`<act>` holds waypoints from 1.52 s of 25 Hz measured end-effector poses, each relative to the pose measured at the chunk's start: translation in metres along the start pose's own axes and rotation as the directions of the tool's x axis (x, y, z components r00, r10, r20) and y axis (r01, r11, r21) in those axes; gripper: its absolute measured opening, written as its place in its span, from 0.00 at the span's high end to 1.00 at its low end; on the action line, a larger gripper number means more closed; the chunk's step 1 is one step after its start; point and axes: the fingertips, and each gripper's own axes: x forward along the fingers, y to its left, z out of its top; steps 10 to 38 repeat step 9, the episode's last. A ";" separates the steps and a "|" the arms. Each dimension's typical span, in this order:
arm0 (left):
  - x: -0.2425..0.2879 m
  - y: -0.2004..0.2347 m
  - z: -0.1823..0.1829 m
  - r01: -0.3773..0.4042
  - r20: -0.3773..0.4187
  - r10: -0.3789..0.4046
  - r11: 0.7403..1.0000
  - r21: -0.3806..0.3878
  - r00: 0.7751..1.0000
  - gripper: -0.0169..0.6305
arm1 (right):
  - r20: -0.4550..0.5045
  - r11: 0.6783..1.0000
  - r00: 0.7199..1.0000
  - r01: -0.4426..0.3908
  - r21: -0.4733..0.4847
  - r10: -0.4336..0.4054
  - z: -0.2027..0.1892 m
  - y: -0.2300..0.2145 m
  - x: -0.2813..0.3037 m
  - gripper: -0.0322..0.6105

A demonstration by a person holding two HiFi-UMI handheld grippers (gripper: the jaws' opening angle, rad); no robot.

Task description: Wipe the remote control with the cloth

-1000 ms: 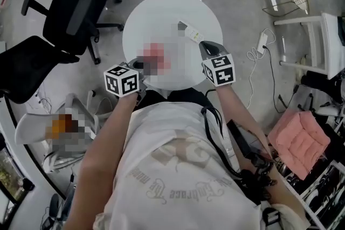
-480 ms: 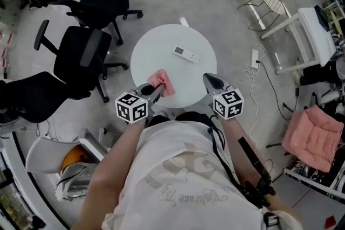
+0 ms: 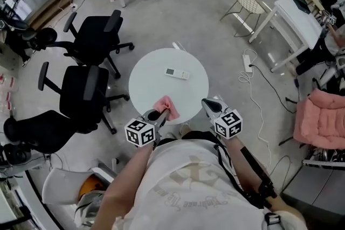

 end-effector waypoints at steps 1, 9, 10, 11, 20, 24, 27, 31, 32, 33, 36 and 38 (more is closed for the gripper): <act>0.001 -0.003 -0.002 0.006 -0.004 -0.006 1.000 0.002 1.000 0.94 | 0.004 1.000 1.000 0.004 0.001 -0.004 -0.001 0.000 -0.004 0.94; 0.006 -0.020 -0.018 0.039 -0.036 -0.039 0.999 0.016 0.999 0.94 | 0.021 1.000 1.000 0.022 0.008 -0.022 -0.007 0.004 -0.021 0.94; 0.006 -0.020 -0.018 0.039 -0.036 -0.039 0.999 0.016 0.999 0.94 | 0.021 1.000 1.000 0.022 0.008 -0.022 -0.007 0.004 -0.021 0.94; 0.006 -0.020 -0.018 0.039 -0.036 -0.039 0.999 0.016 0.999 0.94 | 0.021 1.000 1.000 0.022 0.008 -0.022 -0.007 0.004 -0.021 0.94; 0.006 -0.020 -0.018 0.039 -0.036 -0.039 0.999 0.016 0.999 0.94 | 0.021 1.000 1.000 0.022 0.008 -0.022 -0.007 0.004 -0.021 0.94; 0.006 -0.020 -0.018 0.039 -0.036 -0.039 0.999 0.016 0.999 0.94 | 0.021 1.000 1.000 0.022 0.008 -0.022 -0.007 0.004 -0.021 0.94; 0.006 -0.020 -0.018 0.039 -0.036 -0.039 0.999 0.016 0.999 0.94 | 0.021 1.000 1.000 0.022 0.008 -0.022 -0.007 0.004 -0.021 0.94; 0.006 -0.020 -0.018 0.039 -0.036 -0.039 0.999 0.016 0.999 0.94 | 0.021 1.000 1.000 0.022 0.008 -0.022 -0.007 0.004 -0.021 0.94; 0.006 -0.020 -0.018 0.039 -0.036 -0.039 0.999 0.016 0.999 0.94 | 0.021 1.000 1.000 0.022 0.008 -0.022 -0.007 0.004 -0.021 0.94; 0.006 -0.020 -0.018 0.039 -0.036 -0.039 0.999 0.016 0.999 0.94 | 0.021 1.000 1.000 0.022 0.008 -0.022 -0.007 0.004 -0.021 0.94; 0.006 -0.020 -0.018 0.039 -0.036 -0.039 0.999 0.016 0.999 0.94 | 0.021 1.000 1.000 0.022 0.008 -0.022 -0.007 0.004 -0.021 0.94; 0.006 -0.020 -0.018 0.039 -0.036 -0.039 0.999 0.016 0.999 0.94 | 0.021 1.000 1.000 0.022 0.008 -0.022 -0.007 0.004 -0.021 0.94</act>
